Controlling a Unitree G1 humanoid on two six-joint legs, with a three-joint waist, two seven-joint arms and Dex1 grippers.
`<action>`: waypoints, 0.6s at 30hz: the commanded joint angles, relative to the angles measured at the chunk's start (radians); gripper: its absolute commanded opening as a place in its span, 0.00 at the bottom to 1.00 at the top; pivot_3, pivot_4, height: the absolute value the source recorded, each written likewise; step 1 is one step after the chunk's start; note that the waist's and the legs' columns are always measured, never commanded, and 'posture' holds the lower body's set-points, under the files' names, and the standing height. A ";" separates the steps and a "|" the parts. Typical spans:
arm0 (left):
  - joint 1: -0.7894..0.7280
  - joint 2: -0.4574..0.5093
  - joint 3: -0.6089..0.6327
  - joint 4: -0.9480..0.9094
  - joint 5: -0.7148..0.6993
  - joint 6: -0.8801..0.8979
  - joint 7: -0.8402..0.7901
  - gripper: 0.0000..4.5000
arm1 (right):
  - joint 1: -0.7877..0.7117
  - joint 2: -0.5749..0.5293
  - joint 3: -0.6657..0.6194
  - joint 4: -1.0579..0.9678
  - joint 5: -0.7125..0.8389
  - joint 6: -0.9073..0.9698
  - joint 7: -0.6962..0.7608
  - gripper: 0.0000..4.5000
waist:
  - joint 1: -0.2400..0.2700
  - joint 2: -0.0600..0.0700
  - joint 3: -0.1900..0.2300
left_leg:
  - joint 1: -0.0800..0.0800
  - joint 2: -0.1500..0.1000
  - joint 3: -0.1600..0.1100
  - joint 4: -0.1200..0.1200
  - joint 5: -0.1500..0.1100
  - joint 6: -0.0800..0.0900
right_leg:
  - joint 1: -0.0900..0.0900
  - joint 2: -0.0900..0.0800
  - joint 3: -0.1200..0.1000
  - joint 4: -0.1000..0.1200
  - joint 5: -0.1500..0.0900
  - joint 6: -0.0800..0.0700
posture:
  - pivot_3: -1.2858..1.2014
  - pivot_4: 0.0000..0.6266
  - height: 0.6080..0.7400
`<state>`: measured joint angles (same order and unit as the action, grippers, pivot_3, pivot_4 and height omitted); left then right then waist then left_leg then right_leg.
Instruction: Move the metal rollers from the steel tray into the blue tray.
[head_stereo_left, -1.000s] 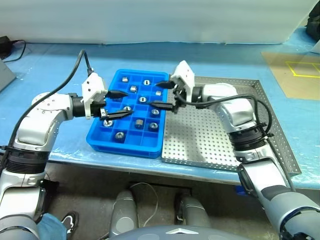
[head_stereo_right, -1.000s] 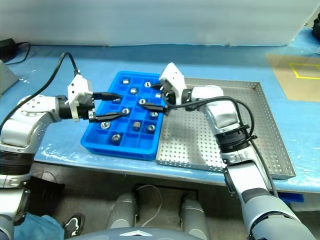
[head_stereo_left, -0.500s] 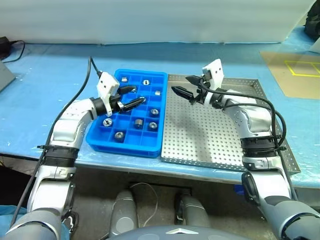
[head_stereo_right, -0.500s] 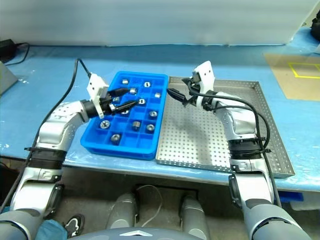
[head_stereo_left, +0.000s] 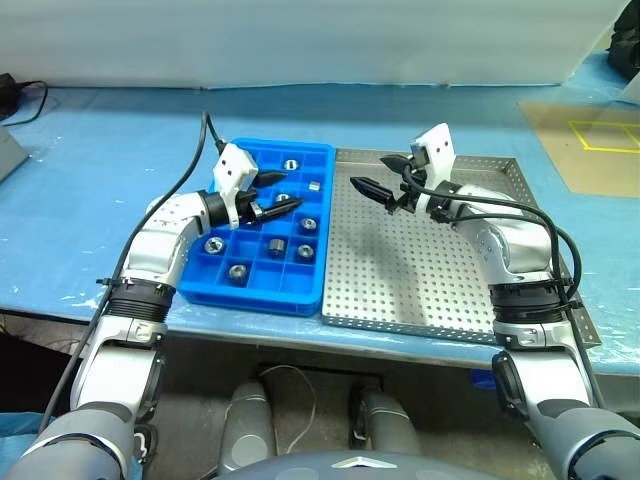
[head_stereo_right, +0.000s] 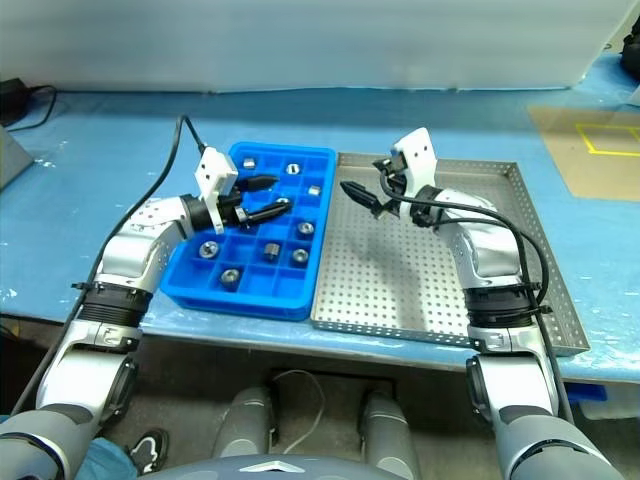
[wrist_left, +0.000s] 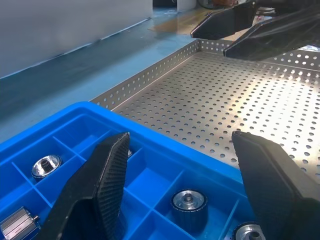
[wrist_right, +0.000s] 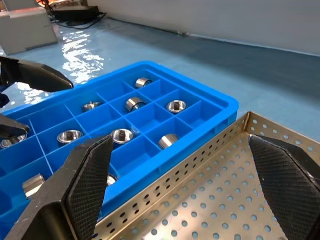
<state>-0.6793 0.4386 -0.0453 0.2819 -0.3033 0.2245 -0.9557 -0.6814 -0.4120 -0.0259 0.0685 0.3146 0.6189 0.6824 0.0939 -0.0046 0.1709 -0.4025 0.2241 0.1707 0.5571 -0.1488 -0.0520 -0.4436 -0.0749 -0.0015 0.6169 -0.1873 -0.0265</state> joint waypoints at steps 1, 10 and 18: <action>-0.025 0.002 0.019 -0.011 -0.002 -0.019 0.001 0.77 | -0.004 -0.004 -0.002 -0.053 0.015 -0.002 0.002 0.99 | 0.001 0.000 0.000 | 0.000 0.000 0.000 0.000 0.000 0.000 | 0.000 0.000 0.000 0.000 0.000 0.000 | 0.51 0.24 1.00; -0.011 0.012 0.025 -0.029 -0.007 -0.013 0.001 0.77 | -0.019 -0.006 0.005 -0.042 0.016 -0.002 0.017 0.99 | 0.001 0.000 0.000 | 0.000 0.000 0.000 -0.001 0.000 0.000 | 0.000 0.000 0.000 -0.001 0.000 0.000 | 0.52 0.24 1.00; -0.002 0.009 0.020 -0.034 -0.001 -0.017 0.012 0.77 | -0.014 -0.008 0.009 -0.043 0.015 -0.003 0.029 0.99 | 0.002 0.000 0.000 | 0.000 0.000 0.000 -0.001 0.000 0.000 | 0.000 0.000 0.000 -0.002 0.000 0.000 | 0.52 0.24 1.00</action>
<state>-0.6779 0.4435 -0.0447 0.2837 -0.3010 0.2211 -0.9500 -0.6818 -0.4118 -0.0146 0.0647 0.3147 0.6218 0.7042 0.0961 -0.0046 0.1710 -0.4030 0.2241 0.1707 0.5560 -0.1489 -0.0520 -0.4436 -0.0750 -0.0018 0.6152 -0.1873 -0.0264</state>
